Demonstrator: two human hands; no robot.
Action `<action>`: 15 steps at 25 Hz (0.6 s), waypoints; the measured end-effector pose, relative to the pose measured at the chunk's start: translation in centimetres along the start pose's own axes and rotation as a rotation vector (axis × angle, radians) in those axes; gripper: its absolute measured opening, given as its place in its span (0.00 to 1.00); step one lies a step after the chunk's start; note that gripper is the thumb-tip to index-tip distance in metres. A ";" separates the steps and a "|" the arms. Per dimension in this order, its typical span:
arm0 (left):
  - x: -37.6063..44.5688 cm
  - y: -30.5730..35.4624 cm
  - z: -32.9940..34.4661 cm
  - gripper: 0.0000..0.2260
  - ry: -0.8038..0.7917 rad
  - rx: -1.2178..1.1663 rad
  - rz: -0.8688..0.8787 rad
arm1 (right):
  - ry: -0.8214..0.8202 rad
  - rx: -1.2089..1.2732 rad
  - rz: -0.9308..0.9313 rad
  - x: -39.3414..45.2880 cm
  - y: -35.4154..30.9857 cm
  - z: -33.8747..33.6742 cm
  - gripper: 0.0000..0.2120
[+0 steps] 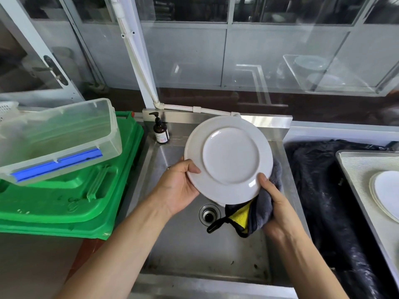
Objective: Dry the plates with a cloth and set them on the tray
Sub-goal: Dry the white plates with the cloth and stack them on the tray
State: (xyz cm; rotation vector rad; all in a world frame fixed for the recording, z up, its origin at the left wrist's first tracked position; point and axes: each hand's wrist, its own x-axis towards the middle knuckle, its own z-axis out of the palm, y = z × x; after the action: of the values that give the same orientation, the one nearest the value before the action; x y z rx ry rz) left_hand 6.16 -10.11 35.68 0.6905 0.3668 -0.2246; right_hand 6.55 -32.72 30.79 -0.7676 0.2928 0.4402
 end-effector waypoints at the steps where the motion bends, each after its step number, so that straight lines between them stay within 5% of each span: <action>1: 0.0 -0.1 0.0 0.23 0.001 0.006 0.003 | 0.011 -0.012 0.011 0.1 0.2 -0.2 0.29; 5: -0.3 -0.1 -0.1 0.22 -0.019 0.037 -0.011 | 0.099 -0.074 0.052 0.2 0.2 -0.7 0.32; 11: -0.3 0.3 0.3 0.22 0.071 0.195 0.015 | 0.553 -0.484 -0.182 0.7 0.4 0.2 0.03; 15: -0.8 -0.4 0.5 0.21 0.084 0.417 0.010 | 0.503 -0.914 -0.506 1.6 -1.0 1.0 0.12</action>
State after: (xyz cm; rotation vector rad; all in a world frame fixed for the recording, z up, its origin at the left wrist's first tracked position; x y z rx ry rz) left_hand 5.42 -10.72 36.12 1.1143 0.4012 -0.2658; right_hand 8.50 -32.20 31.38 -1.8042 0.3478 -0.1454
